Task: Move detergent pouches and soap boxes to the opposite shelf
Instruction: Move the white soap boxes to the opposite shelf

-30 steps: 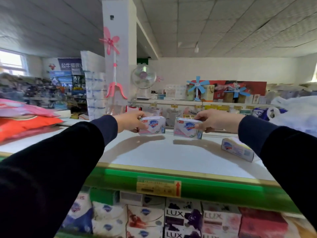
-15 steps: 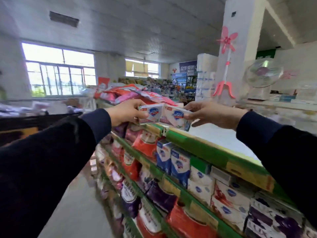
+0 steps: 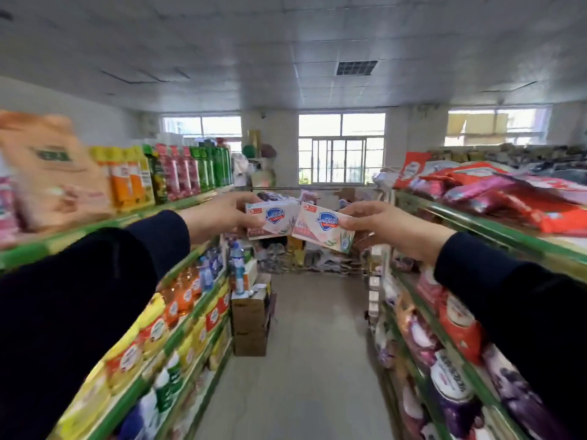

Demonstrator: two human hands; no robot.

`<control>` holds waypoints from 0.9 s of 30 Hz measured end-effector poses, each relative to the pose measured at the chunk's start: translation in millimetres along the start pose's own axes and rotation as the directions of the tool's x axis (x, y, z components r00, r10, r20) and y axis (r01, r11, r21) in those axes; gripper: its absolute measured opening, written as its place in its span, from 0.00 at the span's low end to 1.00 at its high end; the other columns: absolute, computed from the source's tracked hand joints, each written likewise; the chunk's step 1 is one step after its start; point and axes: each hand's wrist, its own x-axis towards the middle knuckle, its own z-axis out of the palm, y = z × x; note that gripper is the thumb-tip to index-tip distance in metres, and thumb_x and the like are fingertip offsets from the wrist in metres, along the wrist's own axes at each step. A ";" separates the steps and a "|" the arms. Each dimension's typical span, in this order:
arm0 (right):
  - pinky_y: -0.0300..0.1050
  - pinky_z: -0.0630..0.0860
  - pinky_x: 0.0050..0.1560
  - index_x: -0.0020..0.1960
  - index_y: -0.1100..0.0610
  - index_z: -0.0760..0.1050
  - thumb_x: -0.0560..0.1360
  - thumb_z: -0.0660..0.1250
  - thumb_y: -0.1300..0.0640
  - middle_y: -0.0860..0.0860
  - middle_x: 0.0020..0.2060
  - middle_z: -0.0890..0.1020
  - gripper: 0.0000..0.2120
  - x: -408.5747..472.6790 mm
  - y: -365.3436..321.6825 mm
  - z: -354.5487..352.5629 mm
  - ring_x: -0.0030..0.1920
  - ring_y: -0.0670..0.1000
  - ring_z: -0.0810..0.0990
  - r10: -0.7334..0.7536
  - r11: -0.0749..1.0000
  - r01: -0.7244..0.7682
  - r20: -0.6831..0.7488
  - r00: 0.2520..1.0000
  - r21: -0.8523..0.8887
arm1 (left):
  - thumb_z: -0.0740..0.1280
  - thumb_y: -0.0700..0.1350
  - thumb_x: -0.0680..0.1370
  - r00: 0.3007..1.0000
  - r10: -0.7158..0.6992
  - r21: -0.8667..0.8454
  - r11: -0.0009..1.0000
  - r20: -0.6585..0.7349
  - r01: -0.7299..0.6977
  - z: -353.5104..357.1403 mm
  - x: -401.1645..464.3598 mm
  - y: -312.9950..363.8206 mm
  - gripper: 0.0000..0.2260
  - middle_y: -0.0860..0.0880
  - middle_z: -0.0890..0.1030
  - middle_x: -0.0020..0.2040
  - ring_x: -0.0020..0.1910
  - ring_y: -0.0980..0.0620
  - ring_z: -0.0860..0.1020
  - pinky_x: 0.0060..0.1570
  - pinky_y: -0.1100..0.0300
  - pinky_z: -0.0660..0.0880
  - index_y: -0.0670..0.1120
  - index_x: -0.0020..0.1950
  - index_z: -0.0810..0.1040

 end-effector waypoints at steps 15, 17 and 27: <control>0.55 0.79 0.62 0.60 0.50 0.81 0.76 0.71 0.49 0.47 0.55 0.87 0.13 124.5 -155.2 321.8 0.60 0.54 0.83 -0.367 0.926 0.285 0.413 0.834 0.247 | 0.73 0.40 0.78 0.855 -0.210 0.110 0.949 -0.474 0.295 -255.5 -222.3 -124.6 0.12 0.43 0.83 0.53 0.40 0.57 0.83 0.37 0.65 0.80 0.46 0.60 0.77; 0.50 0.81 0.59 0.60 0.49 0.82 0.77 0.71 0.50 0.45 0.56 0.86 0.12 132.4 -174.9 354.8 0.59 0.51 0.84 -0.421 0.903 0.309 0.468 0.777 0.299 | 0.73 0.41 0.78 0.806 -0.235 0.129 0.925 -0.543 0.357 -277.6 -254.2 -129.6 0.12 0.41 0.83 0.56 0.46 0.50 0.83 0.47 0.56 0.83 0.47 0.60 0.77; 0.44 0.78 0.47 0.59 0.56 0.81 0.78 0.70 0.56 0.52 0.53 0.87 0.10 147.1 -262.5 492.0 0.47 0.49 0.82 -0.662 0.750 0.374 0.601 0.449 0.546 | 0.76 0.43 0.75 0.473 -0.293 0.095 0.764 -0.831 0.639 -343.3 -408.8 -107.5 0.11 0.46 0.85 0.55 0.43 0.54 0.84 0.40 0.57 0.80 0.49 0.55 0.80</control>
